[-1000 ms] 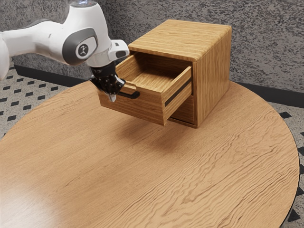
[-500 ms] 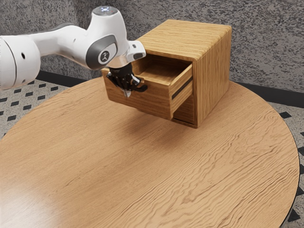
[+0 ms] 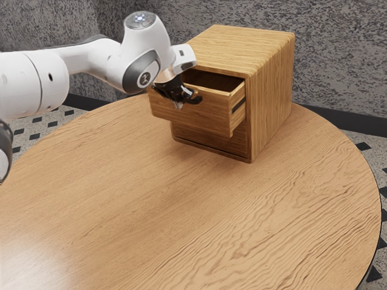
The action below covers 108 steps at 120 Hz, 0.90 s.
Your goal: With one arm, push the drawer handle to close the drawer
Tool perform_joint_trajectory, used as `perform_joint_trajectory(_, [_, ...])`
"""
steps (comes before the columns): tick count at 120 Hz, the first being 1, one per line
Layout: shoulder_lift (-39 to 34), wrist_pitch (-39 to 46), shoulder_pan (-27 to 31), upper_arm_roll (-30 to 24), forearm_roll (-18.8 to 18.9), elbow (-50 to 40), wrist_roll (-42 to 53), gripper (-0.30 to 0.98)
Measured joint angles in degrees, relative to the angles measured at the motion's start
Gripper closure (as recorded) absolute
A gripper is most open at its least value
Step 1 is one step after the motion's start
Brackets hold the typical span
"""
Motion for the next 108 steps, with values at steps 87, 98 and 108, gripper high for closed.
perform_joint_trajectory(87, [10.18,14.08,2.57,-1.53,0.09,9.36,2.27,0.79])
perform_joint_trajectory(98, [11.07,14.84,3.27,-2.11,0.10,10.53,2.71,0.78])
perform_joint_trajectory(108, [11.77,15.40,4.09,-2.96,0.11,11.26,3.12,0.78])
